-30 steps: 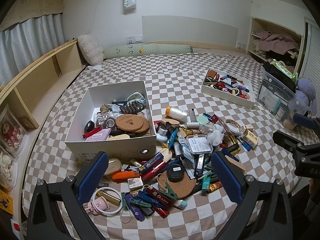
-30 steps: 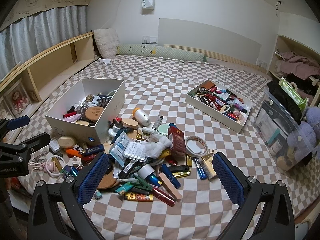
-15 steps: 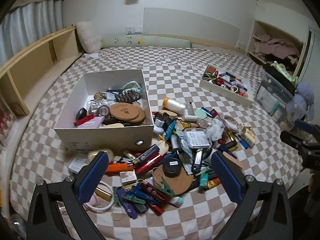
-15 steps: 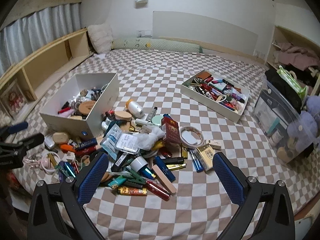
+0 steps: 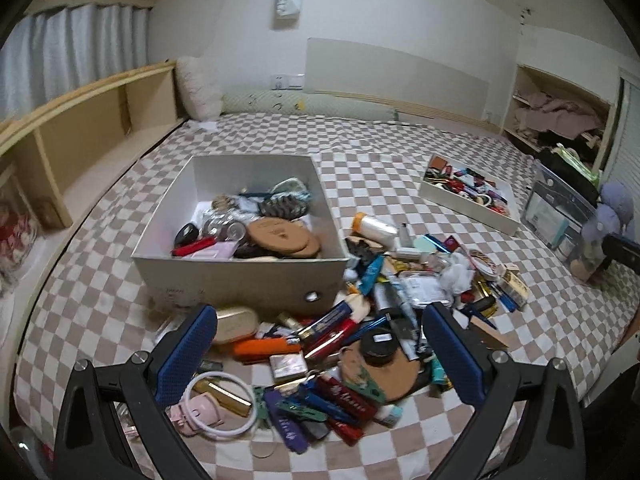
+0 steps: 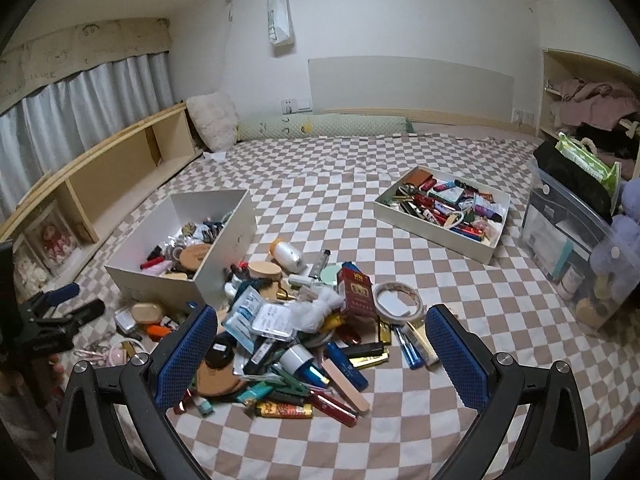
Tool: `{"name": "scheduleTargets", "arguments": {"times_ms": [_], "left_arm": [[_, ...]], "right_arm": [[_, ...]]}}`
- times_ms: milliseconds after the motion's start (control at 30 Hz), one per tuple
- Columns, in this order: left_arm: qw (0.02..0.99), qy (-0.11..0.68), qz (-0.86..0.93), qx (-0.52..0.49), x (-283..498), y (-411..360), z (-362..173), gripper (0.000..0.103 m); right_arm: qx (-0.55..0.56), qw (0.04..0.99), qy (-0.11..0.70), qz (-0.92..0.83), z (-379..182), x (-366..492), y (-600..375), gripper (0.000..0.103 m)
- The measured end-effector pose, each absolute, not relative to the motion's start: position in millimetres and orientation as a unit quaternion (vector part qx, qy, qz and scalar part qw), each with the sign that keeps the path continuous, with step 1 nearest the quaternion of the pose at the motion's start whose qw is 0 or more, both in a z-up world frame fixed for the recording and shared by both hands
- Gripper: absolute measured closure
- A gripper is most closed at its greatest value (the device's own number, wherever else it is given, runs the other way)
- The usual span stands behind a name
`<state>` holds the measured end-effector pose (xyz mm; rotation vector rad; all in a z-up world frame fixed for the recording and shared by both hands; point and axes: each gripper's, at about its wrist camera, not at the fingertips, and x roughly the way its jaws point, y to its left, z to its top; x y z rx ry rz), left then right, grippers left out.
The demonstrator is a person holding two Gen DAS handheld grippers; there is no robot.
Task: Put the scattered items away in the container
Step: 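Move the left tool toward the pink eyelash curler while the right tool approaches the tan tissue pack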
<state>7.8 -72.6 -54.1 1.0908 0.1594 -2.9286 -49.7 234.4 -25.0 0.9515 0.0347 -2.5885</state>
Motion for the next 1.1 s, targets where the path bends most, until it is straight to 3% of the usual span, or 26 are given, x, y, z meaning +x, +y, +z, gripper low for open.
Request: {"name": "scheduleTargets", "arguments": {"times_ms": [400,667,1100], "left_arm": [[0.106,0.083,-0.911,0.39,30.8,-148.8,-109.1,0.0],[0.159,0.069,-0.89,0.422,55.8,-186.8,-149.4,0.0],[0.183,0.068,-0.864,0.463,80.2,-223.6,-202.1,0.0]], "right_arm": [[0.385,0.178,-0.043,-0.904,-42.7,-62.9,255.4,0.0],[0.375,0.184,-0.023,-0.908,-44.8,-59.7,246.7,0.0],[0.386,0.181,-0.05,-0.903,-47.4,-70.6,260.7,0.0]]}}
